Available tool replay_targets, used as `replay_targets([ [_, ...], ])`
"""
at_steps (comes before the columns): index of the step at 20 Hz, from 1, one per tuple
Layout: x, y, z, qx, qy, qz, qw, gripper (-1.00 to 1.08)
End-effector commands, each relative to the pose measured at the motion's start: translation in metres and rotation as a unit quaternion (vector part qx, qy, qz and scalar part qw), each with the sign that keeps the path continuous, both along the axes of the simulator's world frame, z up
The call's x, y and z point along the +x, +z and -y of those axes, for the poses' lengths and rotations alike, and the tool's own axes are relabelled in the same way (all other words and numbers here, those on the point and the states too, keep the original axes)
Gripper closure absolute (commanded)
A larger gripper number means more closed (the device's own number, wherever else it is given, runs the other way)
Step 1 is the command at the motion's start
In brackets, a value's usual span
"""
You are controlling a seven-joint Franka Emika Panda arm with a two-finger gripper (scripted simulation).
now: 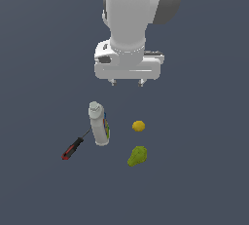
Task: Pick up a designated object from a clutter of objects.
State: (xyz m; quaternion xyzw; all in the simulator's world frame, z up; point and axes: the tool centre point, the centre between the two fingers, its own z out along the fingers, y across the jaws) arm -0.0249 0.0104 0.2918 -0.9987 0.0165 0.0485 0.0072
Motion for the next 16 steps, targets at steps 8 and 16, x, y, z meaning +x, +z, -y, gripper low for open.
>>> replay_targets([
  [8,0.006,0.015,0.005,-0.003,0.006,0.016,0.9999,-0.92],
  [16,0.008,0.014,0.008,-0.003,0.006,0.019,0.9998,-0.92],
])
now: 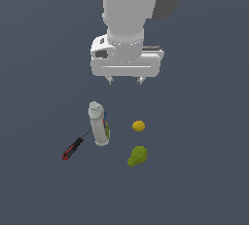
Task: Pick up a designated object from a clutter of objects.
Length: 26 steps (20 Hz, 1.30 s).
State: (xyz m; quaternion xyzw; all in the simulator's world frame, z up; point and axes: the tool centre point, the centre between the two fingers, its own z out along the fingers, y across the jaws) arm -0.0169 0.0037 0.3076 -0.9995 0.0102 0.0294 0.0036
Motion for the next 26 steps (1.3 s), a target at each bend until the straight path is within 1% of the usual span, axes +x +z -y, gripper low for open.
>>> replay_targets([
  [1,0.001,-0.005,0.003,0.001,-0.002,0.000,1.0000,-0.92],
  [8,0.005,-0.035,0.018,0.004,-0.011,0.004,0.9999,-0.92],
  [15,0.005,-0.087,0.047,0.007,-0.030,0.011,0.9995,-0.92],
  [20,-0.001,-0.132,0.073,0.007,-0.048,0.017,0.9987,-0.92],
  [26,-0.015,-0.180,0.102,0.003,-0.067,0.023,0.9975,-0.92],
])
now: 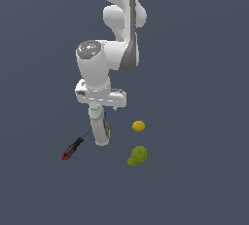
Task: Pick up a designated object from a clutter of objects.
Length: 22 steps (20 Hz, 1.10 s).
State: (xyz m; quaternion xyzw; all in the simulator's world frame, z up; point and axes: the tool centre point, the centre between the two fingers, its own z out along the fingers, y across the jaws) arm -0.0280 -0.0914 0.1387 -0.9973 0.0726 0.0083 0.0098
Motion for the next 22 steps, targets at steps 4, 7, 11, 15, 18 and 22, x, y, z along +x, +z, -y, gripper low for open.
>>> replay_targets([
  [4,-0.013,-0.033,0.021,-0.005,-0.014,0.005,0.9999,-0.92],
  [7,-0.019,-0.045,0.028,-0.007,-0.019,0.006,0.9998,-0.92],
  [11,-0.025,-0.054,0.035,-0.010,-0.024,0.007,0.9996,-0.92],
  [15,-0.027,-0.058,0.037,-0.011,-0.025,0.007,0.9996,-0.92],
  [18,-0.026,-0.058,0.036,-0.010,-0.025,0.007,0.9996,-0.92],
  [22,-0.027,-0.068,0.036,-0.010,-0.025,0.007,0.9996,-0.92],
])
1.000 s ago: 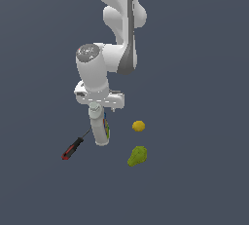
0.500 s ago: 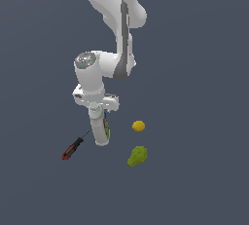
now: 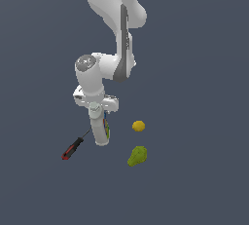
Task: Pick up a designated object from a clutter of objects.
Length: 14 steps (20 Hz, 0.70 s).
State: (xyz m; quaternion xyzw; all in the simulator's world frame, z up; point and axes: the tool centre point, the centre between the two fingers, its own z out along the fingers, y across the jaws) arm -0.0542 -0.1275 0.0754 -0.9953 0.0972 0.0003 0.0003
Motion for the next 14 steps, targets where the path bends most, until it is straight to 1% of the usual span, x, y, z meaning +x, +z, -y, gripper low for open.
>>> replay_targets([
  [1,-0.001,-0.008,0.000,0.000,0.000,0.000,1.0000,-0.92],
  [7,-0.001,-0.035,0.000,0.000,0.000,0.000,1.0000,-0.92],
  [13,-0.001,-0.044,0.000,0.000,0.000,0.000,1.0000,-0.92],
  [14,-0.001,-0.044,0.000,0.000,0.000,0.000,1.0000,1.08],
])
